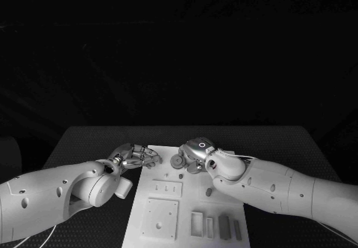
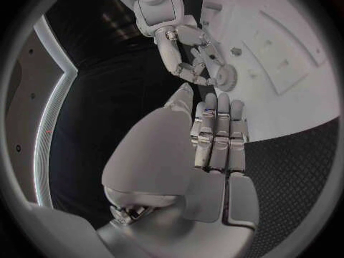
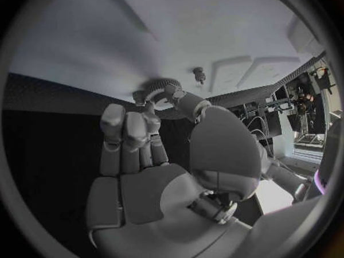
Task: Assemble the parts on the task board
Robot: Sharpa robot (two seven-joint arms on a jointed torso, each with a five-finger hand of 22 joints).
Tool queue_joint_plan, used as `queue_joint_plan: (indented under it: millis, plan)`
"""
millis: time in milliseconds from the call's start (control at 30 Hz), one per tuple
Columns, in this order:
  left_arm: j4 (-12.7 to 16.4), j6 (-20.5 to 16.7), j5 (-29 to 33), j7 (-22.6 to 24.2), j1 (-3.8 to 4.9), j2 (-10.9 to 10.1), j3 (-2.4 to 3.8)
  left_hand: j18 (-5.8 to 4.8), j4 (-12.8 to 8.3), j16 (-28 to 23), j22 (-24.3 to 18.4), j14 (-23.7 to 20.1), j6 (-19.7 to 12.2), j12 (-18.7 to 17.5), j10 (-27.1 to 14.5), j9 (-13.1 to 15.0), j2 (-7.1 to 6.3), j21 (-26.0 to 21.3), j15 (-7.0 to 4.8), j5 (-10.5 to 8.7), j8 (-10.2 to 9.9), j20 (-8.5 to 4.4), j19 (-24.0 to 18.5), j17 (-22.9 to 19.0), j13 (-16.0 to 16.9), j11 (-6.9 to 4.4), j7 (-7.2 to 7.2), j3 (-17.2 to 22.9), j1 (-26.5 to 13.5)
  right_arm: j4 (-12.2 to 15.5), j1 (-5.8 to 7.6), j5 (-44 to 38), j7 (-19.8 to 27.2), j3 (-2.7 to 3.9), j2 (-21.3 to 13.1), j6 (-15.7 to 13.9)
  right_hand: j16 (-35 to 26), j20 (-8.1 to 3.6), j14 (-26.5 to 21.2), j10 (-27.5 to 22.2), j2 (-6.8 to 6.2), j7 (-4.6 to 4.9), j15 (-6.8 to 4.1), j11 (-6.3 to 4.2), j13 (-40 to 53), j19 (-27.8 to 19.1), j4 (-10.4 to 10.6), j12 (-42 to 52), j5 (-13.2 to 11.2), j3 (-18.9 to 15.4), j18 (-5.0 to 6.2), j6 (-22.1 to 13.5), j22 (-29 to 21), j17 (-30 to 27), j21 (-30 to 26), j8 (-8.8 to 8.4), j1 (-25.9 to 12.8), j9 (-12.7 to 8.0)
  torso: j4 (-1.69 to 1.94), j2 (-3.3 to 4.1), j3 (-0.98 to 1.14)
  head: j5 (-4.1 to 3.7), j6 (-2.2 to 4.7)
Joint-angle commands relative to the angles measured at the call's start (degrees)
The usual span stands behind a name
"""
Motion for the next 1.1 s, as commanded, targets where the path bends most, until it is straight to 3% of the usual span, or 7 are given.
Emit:
queue_joint_plan:
  millis: [33, 167, 467, 667, 967, 1000, 1100]
  plan:
    - [0.1, 0.4, -0.2, 0.3, 0.05, 0.1, 0.05, 1.13, 0.0, -0.2, 1.0, 0.0, 0.3, -0.2, 0.5, 0.1, -0.04, 0.2, 0.22, -0.10, -0.4, -0.03, -0.3, 0.1, 0.1, 0.00, 0.23, -0.2, 0.4, 0.0, -0.12, 3.1, 1.8, -0.10, -0.2, 3.7, -0.4, -0.05, -0.2, -0.4, 0.11, 0.68, -0.12, -0.22, -0.2, 0.1, -0.4, 0.2, 2.6, 1.2, 3.92, -1.1, 0.3, -0.1, -0.3, -0.02, 1.1, 0.0, -0.01, -0.01, -0.03, -0.02, -0.04]
    - [0.1, 0.4, -0.2, 0.3, 0.06, 0.1, 0.05, 1.14, -0.1, -0.3, 1.0, 0.0, 0.3, -0.2, 0.5, 0.1, -0.03, 0.2, 0.22, -0.10, -0.4, -0.03, -0.3, 0.1, 0.1, 0.00, 0.23, -0.2, 0.4, 0.0, -0.12, 3.3, 2.0, -0.10, -0.5, 4.9, -0.5, 0.28, -0.2, -0.6, 1.42, 0.50, -0.28, -0.37, -0.5, 0.0, -2.6, 0.4, 12.0, 4.0, 3.92, -1.2, 0.5, -0.1, -0.3, 0.32, 2.9, 0.0, -0.09, 0.01, 0.03, -0.01, -0.10]
    - [0.1, 0.4, -0.2, 0.3, 0.06, 0.0, 0.05, 1.14, -0.1, -0.3, 1.0, 0.0, 0.3, -0.3, 0.5, 0.1, -0.02, 0.2, 0.22, -0.09, -0.4, -0.03, -0.3, 0.1, 0.1, 0.00, 0.23, -0.2, 0.4, 1.3, -0.11, 4.0, 2.3, -0.12, -1.9, 5.9, -0.3, 0.59, 0.0, -0.7, 3.14, 0.66, -0.14, -0.20, -0.8, 0.1, -4.7, 0.9, 16.3, 5.7, 3.92, -0.6, 0.7, 0.1, -0.2, 1.03, 1.9, 0.2, -0.03, 0.01, 0.01, -0.09, -0.14]
    - [0.2, 0.4, -0.2, 0.3, 0.06, -0.1, 0.05, 1.14, -0.1, -0.3, 1.0, 0.0, 0.3, -0.3, 0.5, 0.1, -0.02, 0.3, 0.22, -0.09, -0.4, -0.03, -0.3, 0.1, 0.1, 0.00, 0.23, -0.2, 0.4, 1.9, -0.11, 3.6, 2.0, -0.13, -2.5, 5.2, -0.3, 0.62, 0.0, -0.7, 3.61, 0.78, -0.06, -0.10, -0.9, 0.1, -5.2, 1.0, 16.6, 6.1, 3.92, -0.2, 0.7, 0.2, -0.1, 1.30, 1.5, 0.2, -0.08, 0.00, 0.07, -0.03, -0.19]
    - [0.2, 0.3, -0.2, 0.4, 0.06, -0.3, 0.05, 1.14, -0.1, -0.3, 1.0, 0.0, 0.3, -0.3, 0.5, 0.1, -0.03, 0.3, 0.22, -0.09, -0.4, -0.02, -0.3, 0.2, 0.1, 0.00, 0.23, -0.2, 0.4, 3.2, -0.07, 5.1, 2.8, -0.10, -4.9, -3.7, -0.2, 0.60, 0.1, -0.6, 3.32, 0.89, 0.04, 0.01, -1.1, 0.4, -5.4, 1.1, 15.5, 6.6, 3.92, -0.1, 0.6, 0.2, -0.1, 1.35, 1.1, 0.1, -0.12, -0.02, 0.06, -0.17, 0.04]
    - [0.2, 0.3, -0.2, 0.4, 0.06, -0.4, 0.05, 1.14, -0.1, -0.3, 1.0, 0.0, 0.3, -0.3, 0.5, 0.1, -0.03, 0.3, 0.22, -0.09, -0.4, -0.02, -0.3, 0.2, 0.1, 0.00, 0.23, -0.2, 0.4, 3.8, 0.02, 6.6, 3.9, -0.07, -5.7, -5.8, -0.2, 0.57, 0.2, -0.6, 3.03, 0.88, 0.05, 0.03, -1.2, 0.5, -5.2, 1.2, 14.4, 6.7, 3.92, -0.2, 0.6, 0.3, -0.1, 1.36, 1.0, 0.1, -0.19, -0.03, 0.05, -0.19, 0.15]
    - [0.1, 0.3, -0.3, 0.6, 0.07, -0.4, 0.05, 1.14, -0.1, -0.3, 1.0, 0.0, 0.3, -0.3, 0.5, 0.1, -0.04, 0.3, 0.22, -0.10, -0.4, -0.02, -0.3, 0.2, 0.1, 0.00, 0.23, -0.3, 0.4, 5.0, 0.70, 12.5, 7.6, 0.50, -7.4, -7.6, -0.3, 0.32, 0.3, -0.4, 1.35, 0.94, 0.06, 0.05, -1.5, 1.0, -3.2, 1.3, 8.2, 7.0, 3.92, -0.4, 0.4, 0.2, -0.3, 1.36, 1.1, 0.0, -0.25, -0.01, 0.09, -0.31, 0.42]
